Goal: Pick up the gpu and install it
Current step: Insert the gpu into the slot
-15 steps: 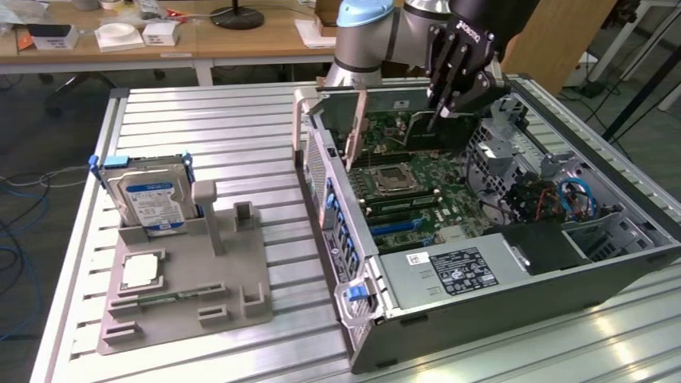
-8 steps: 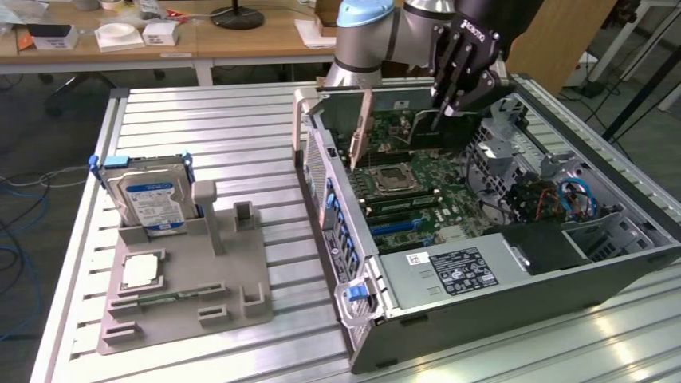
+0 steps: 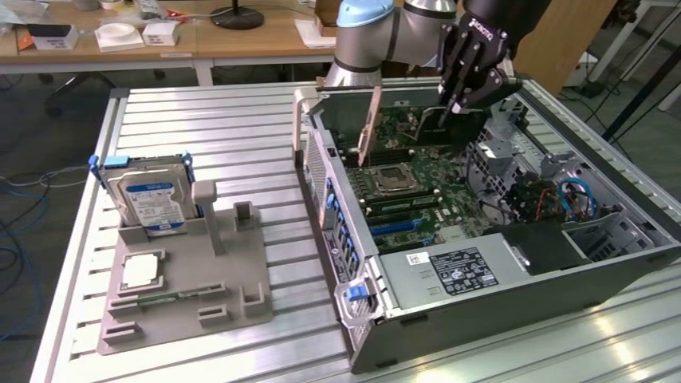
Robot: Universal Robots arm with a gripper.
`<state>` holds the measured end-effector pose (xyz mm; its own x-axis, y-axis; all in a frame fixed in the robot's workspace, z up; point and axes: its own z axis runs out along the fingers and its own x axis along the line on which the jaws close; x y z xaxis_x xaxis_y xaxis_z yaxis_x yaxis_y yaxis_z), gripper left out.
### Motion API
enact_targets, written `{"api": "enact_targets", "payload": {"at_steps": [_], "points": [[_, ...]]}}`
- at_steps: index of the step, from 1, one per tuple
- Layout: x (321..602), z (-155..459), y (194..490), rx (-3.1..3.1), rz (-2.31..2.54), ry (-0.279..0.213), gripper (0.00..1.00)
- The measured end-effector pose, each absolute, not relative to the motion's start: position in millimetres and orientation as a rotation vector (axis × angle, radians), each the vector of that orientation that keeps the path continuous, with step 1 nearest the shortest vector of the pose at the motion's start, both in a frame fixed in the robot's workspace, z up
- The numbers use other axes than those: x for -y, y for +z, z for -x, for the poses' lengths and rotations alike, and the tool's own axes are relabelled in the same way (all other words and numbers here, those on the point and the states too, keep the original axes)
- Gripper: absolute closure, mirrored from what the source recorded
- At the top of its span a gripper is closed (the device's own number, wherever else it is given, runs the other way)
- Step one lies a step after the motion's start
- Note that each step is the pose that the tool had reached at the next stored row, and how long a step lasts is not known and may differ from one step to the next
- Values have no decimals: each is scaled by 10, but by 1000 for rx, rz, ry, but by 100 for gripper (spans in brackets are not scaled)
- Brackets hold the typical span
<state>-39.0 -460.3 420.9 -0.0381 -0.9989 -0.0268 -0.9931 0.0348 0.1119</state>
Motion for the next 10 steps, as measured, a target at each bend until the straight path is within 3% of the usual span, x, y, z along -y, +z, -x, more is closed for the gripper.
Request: {"api": "enact_targets", "payload": {"at_steps": [10], "points": [[4575,275,4113,2241,-2113,-156,74]]}}
